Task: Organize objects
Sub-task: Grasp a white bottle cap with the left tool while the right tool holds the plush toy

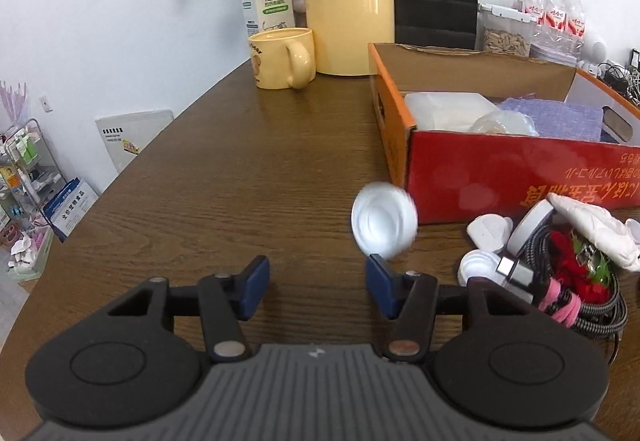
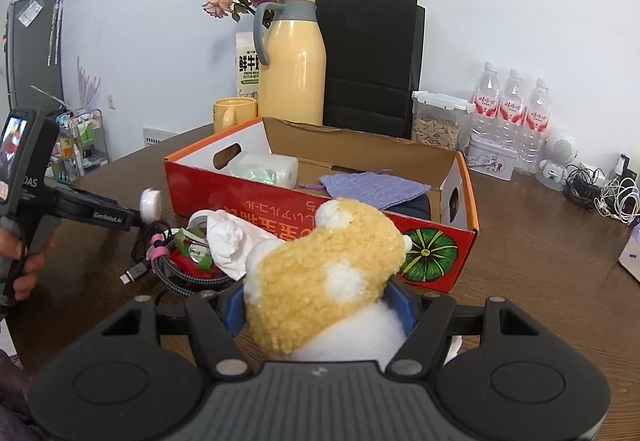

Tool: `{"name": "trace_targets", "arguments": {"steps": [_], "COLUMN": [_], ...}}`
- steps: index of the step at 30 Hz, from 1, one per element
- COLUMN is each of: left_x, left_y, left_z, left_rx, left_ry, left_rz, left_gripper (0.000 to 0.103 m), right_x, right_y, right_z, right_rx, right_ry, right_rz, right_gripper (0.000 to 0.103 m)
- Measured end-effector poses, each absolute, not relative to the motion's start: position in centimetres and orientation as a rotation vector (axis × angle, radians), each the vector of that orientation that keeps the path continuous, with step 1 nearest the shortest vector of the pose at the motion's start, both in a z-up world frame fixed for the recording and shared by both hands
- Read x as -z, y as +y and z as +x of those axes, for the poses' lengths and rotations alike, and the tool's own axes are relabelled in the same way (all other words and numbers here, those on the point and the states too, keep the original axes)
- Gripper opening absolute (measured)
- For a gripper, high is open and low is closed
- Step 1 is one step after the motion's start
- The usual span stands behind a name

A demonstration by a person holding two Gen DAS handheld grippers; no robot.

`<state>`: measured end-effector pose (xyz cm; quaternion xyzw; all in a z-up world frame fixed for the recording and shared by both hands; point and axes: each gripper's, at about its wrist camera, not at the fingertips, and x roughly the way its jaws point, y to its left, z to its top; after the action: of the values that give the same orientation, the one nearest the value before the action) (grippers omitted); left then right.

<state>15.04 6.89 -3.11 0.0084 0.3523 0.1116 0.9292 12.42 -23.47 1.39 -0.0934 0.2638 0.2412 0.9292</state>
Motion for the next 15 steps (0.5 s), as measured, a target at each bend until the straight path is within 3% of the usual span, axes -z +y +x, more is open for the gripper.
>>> {"name": "trace_targets", "arguments": {"steps": [5, 10, 15], "left_x": [2.8, 1.7, 1.0], "left_y": [7.8, 8.1, 7.3], "left_z": [13.9, 13.7, 14.2], "left_rx": [-0.226, -0.217, -0.198], "left_ry": [0.709, 0.662, 0.634], "left_rz": [-0.001, -0.025, -0.034], "left_gripper": [0.057, 0.074, 0.076], "right_x": [-1.3, -1.4, -1.4], "right_y": [-23.5, -23.4, -23.6], "right_z": [12.4, 12.4, 12.4], "right_rx": [-0.497, -0.500, -0.493], "right_ry": [0.543, 0.539, 0.541], "right_rz": [-0.191, -0.188, -0.183], "right_gripper": [0.067, 0.067, 0.068]}}
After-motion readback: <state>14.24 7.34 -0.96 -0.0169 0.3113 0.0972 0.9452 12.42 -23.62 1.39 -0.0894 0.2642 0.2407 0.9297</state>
